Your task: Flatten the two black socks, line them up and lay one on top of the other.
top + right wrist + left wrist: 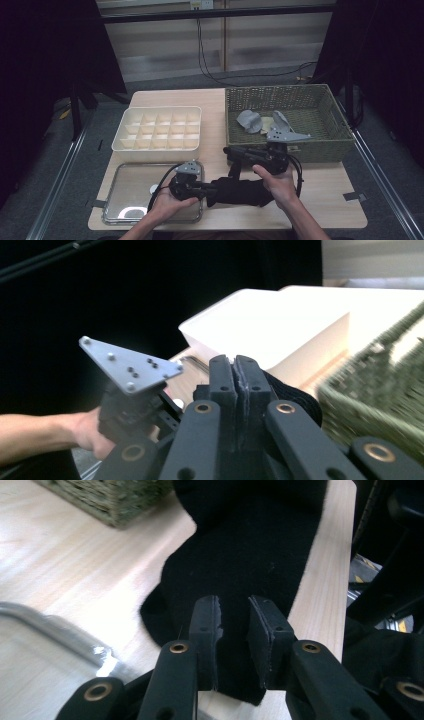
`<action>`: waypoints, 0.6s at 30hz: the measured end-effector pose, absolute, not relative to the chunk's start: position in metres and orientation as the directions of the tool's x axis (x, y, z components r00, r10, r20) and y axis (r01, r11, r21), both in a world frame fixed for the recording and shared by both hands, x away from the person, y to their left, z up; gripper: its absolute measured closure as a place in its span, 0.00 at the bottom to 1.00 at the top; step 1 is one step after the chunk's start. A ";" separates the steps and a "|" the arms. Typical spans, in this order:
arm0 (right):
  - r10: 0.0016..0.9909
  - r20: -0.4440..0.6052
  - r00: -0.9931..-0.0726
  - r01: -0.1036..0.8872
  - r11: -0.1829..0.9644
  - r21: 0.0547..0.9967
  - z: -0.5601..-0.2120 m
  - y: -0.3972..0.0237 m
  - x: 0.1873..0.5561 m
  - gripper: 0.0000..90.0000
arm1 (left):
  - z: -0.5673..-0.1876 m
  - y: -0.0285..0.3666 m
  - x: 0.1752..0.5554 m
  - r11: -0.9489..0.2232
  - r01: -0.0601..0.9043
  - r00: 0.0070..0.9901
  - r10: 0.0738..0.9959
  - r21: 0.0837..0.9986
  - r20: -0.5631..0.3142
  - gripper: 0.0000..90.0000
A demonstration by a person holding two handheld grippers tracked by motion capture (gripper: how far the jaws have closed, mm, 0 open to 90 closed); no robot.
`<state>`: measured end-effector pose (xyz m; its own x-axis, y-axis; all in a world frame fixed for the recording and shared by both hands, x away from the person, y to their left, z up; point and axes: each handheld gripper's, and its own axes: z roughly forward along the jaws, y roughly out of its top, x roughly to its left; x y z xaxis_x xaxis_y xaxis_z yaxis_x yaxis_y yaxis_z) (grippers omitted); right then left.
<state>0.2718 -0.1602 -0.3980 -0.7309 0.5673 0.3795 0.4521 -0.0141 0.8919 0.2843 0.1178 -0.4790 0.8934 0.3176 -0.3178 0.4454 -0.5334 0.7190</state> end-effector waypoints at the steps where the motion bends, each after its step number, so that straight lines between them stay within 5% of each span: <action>1: 0.572 0.381 -0.726 0.454 -0.017 0.891 -0.400 -0.163 0.272 0.97 | -0.480 0.115 0.284 -0.544 0.445 0.894 0.315 0.712 -0.319 0.82; 18: 0.650 0.409 -0.641 0.525 -0.018 0.851 -0.443 -0.221 0.247 0.97 | -0.496 0.100 0.283 -0.604 0.432 0.901 0.317 0.670 -0.295 0.84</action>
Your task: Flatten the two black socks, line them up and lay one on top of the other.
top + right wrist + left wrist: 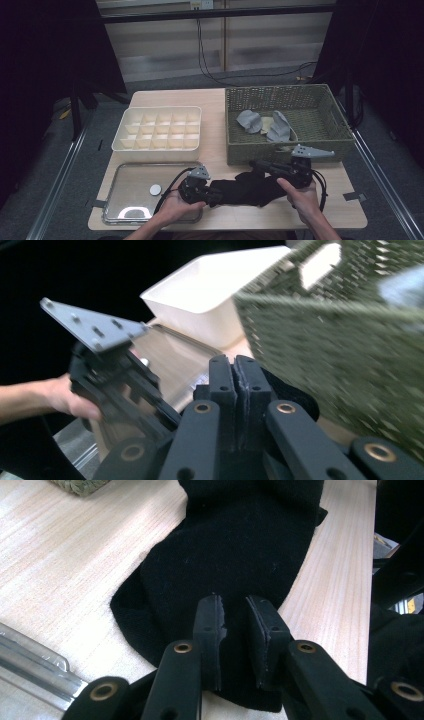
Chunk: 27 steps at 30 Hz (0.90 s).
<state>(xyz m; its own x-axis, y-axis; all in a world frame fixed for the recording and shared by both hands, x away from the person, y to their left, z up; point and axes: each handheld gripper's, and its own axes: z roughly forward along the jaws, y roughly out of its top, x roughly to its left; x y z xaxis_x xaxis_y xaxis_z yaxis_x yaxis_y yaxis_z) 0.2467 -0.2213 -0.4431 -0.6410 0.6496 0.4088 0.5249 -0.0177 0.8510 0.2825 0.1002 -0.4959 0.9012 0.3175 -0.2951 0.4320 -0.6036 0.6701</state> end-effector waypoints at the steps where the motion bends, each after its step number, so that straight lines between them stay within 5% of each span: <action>1: 0.658 0.410 -0.631 0.533 -0.016 0.846 -0.447 -0.225 0.245 0.96 | -0.496 0.100 0.282 -0.605 0.434 0.900 0.321 0.668 -0.294 0.84; 27: 0.743 0.394 -0.541 0.605 0.018 0.796 -0.469 -0.248 0.238 0.85 | -0.490 0.101 0.281 -0.582 0.432 0.901 0.311 0.689 -0.302 0.81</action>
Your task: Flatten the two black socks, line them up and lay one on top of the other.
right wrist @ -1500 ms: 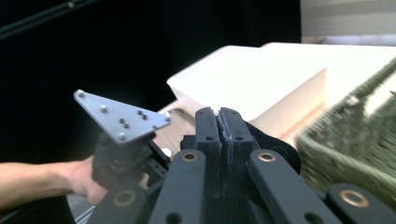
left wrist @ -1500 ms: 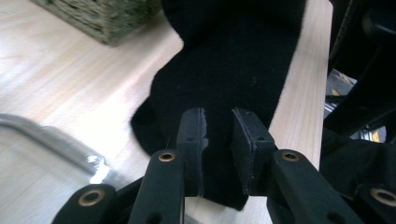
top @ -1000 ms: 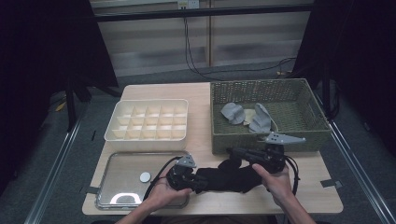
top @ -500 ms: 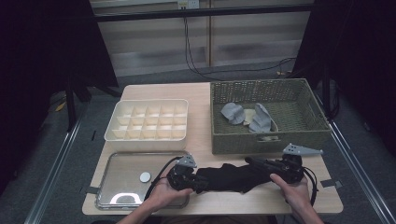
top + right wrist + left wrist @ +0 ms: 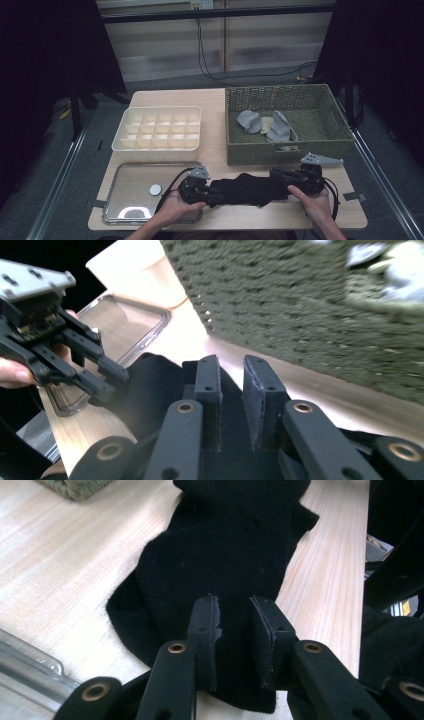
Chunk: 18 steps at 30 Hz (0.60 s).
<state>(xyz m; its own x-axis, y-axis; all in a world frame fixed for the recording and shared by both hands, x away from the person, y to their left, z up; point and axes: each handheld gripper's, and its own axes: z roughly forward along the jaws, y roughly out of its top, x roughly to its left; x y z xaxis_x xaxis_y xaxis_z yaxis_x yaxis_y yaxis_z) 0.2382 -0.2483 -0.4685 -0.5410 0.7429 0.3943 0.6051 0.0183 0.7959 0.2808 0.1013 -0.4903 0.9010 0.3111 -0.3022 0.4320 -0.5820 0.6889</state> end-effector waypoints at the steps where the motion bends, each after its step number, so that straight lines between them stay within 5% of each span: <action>1: 0.742 0.391 -0.545 0.607 0.027 0.794 -0.469 -0.246 0.240 0.84 | -0.488 0.102 0.281 -0.578 0.432 0.901 0.312 0.692 -0.302 0.81; 10: 0.722 0.385 -0.575 0.653 0.121 0.747 -0.474 -0.215 0.265 0.74 | -0.480 0.083 0.289 -0.568 0.421 0.906 0.289 0.707 -0.308 0.84; 18: 0.700 0.354 -0.620 0.663 0.226 0.714 -0.480 -0.182 0.284 0.75 | -0.486 0.069 0.288 -0.600 0.412 0.911 0.269 0.686 -0.311 0.84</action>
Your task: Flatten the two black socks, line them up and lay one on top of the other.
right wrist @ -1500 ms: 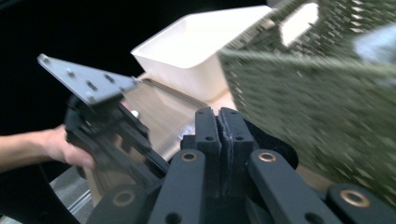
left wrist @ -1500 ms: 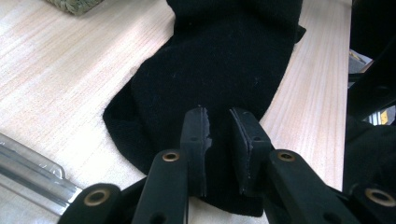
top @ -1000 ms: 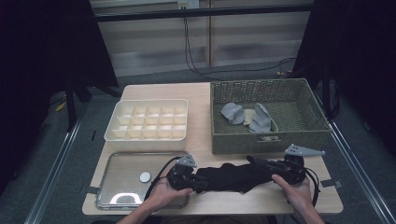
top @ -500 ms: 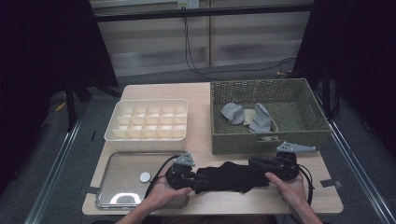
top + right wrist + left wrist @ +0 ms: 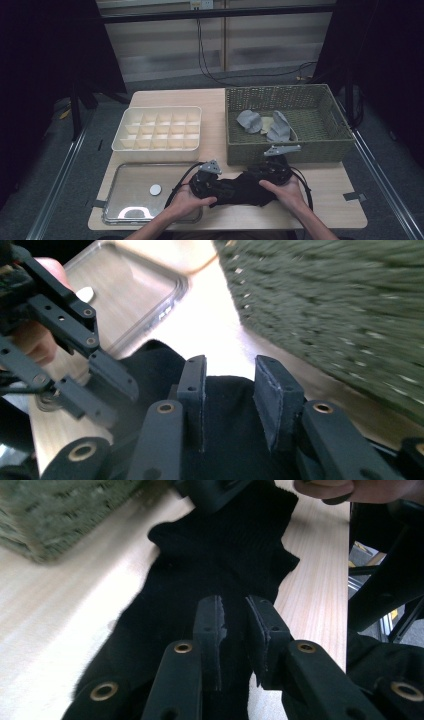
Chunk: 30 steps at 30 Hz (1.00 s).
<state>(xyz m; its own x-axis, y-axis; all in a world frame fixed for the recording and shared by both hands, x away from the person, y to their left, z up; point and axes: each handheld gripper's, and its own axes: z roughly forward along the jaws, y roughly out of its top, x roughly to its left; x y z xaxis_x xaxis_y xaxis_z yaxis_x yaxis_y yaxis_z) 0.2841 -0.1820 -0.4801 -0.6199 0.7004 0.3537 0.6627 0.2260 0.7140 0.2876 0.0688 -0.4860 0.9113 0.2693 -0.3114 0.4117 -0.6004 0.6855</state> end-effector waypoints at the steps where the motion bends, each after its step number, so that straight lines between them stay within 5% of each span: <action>1: 0.697 0.346 -0.628 0.663 0.246 0.707 -0.484 -0.176 0.290 0.76 | -0.491 0.069 0.287 -0.613 0.413 0.911 0.277 0.674 -0.306 0.84; 16: 0.731 0.296 -0.614 0.669 0.284 0.687 -0.504 -0.176 0.295 0.60 | -0.497 0.070 0.290 -0.622 0.415 0.910 0.293 0.664 -0.295 0.85; 17: 0.722 0.289 -0.628 0.662 0.302 0.686 -0.504 -0.175 0.294 0.73 | -0.498 0.071 0.290 -0.615 0.419 0.908 0.292 0.667 -0.301 0.85; 20: 0.711 0.293 -0.639 0.658 0.310 0.686 -0.505 -0.174 0.293 0.84 | -0.498 0.071 0.290 -0.618 0.418 0.908 0.294 0.666 -0.297 0.85; 21: 0.701 0.305 -0.645 0.664 0.316 0.678 -0.506 -0.173 0.293 0.94 | -0.498 0.071 0.290 -0.617 0.419 0.908 0.294 0.666 -0.298 0.85; 30: 0.682 0.359 -0.637 0.654 0.231 0.720 -0.490 -0.183 0.290 0.98 | -0.496 0.071 0.288 -0.620 0.414 0.910 0.282 0.667 -0.303 0.83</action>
<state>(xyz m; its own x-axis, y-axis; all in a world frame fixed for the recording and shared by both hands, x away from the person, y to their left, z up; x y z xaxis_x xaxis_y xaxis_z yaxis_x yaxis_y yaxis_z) 0.2903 -0.1831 -0.4902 -0.6366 0.6823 0.3595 0.6544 0.2312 0.7200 0.2884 0.0710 -0.4961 0.9103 0.2821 -0.3030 0.4139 -0.6199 0.6666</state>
